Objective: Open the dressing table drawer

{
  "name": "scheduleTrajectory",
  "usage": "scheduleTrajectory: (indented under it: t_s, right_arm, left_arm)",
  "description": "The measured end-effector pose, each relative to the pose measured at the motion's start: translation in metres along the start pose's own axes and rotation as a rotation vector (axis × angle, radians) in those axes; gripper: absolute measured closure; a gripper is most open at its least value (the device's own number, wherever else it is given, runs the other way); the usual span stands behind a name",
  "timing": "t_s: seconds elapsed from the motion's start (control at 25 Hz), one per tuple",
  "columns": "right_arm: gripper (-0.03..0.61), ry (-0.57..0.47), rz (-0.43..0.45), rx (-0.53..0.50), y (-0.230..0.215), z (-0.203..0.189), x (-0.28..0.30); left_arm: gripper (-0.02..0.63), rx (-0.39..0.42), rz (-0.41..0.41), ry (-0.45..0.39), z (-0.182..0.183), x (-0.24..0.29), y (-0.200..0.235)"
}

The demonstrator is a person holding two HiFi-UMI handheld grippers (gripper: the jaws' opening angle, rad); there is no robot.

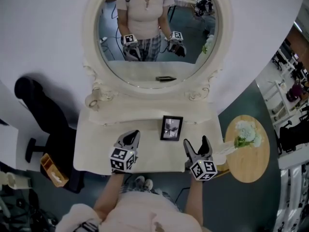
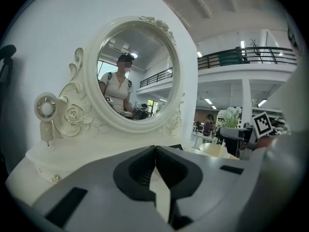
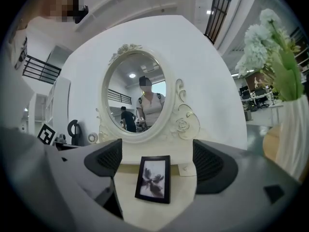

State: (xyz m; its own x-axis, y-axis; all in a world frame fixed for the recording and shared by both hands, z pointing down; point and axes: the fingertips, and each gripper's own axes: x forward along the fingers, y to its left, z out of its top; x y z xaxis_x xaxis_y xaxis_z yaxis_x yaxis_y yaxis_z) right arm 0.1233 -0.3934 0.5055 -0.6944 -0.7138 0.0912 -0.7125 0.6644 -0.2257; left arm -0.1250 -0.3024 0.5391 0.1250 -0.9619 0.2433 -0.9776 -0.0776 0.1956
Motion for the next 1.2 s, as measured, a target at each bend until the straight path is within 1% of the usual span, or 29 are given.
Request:
scheduleTrajectory:
  t_s: [0.16, 0.36, 0.64, 0.68, 0.8, 0.92, 1.04, 1.2]
  right_arm:
    - [0.126, 0.033, -0.026, -0.002, -0.020, -0.004, 0.014]
    - [0.127, 0.104, -0.065, -0.008, -0.053, -0.022, 0.029]
    - [0.140, 0.213, -0.105, 0.018, -0.098, -0.068, 0.058]
    - [0.149, 0.227, -0.112, 0.019, -0.103, -0.074, 0.064]
    - [0.209, 0.280, -0.136, 0.017, -0.118, -0.090, 0.078]
    - [0.235, 0.337, -0.156, 0.025, -0.133, -0.106, 0.086]
    - [0.296, 0.383, -0.179, 0.014, -0.143, -0.118, 0.096]
    - [0.336, 0.427, -0.201, 0.018, -0.153, -0.130, 0.109]
  left_arm:
    - [0.586, -0.008, -0.005, 0.016, 0.001, 0.023, 0.006]
    - [0.586, -0.010, -0.024, 0.061, -0.011, 0.053, 0.005]
    - [0.586, -0.008, -0.045, 0.102, -0.034, 0.090, 0.001]
    - [0.586, -0.010, -0.045, 0.106, -0.038, 0.094, 0.002]
    - [0.586, -0.018, -0.047, 0.119, -0.049, 0.104, 0.002]
    - [0.586, -0.024, -0.057, 0.136, -0.059, 0.109, -0.001]
    - [0.586, -0.026, -0.066, 0.145, -0.064, 0.111, -0.003]
    - [0.586, -0.033, -0.074, 0.152, -0.068, 0.113, -0.006]
